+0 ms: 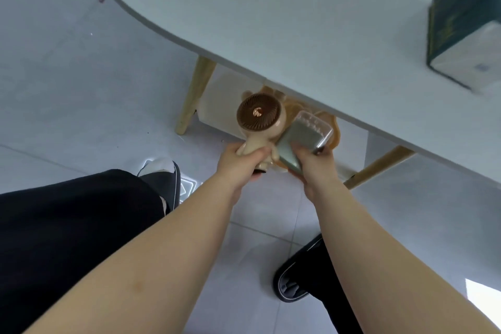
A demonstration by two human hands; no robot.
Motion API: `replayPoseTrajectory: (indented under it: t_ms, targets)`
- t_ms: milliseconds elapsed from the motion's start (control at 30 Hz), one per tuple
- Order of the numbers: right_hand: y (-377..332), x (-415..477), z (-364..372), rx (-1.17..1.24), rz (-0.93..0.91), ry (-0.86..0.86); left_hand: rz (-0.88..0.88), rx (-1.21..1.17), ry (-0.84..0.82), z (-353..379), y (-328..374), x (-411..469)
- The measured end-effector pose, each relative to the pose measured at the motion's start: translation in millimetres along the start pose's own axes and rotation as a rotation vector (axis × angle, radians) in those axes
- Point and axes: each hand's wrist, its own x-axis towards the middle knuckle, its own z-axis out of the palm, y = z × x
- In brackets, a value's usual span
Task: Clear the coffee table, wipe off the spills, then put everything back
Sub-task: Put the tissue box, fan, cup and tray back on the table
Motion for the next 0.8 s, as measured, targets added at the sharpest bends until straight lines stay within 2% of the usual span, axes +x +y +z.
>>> replayPoseTrajectory:
  t_ms: [133, 233, 400, 567, 700, 800]
  targets:
    - [-10.7, -47.5, -26.2, 0.018, 0.013, -0.052, -0.067, -0.025, -0.068, -3.0, -0.6, -47.7]
    - [-14.5, -87.2, -46.3, 0.039, 0.044, -0.101, -0.135, -0.042, -0.186, -8.9, 0.6, -94.8]
    - [-27.8, -142.3, -73.7, 0.075, -0.048, -0.239, -0.134, -0.063, -0.362, -19.2, 8.4, -159.2]
    - [-64.5, -168.3, -81.0, 0.206, -0.149, -0.337, 0.000, -0.070, -0.414, -18.8, 45.5, -182.8]
    - [-113.3, -167.8, -64.6, 0.161, -0.281, -0.354, 0.129, -0.119, -0.406, -13.1, 88.2, -179.5]
    - [-150.3, -153.3, -40.4, 0.122, -0.371, -0.326, 0.248, -0.154, -0.329, -11.5, 122.1, -165.3]
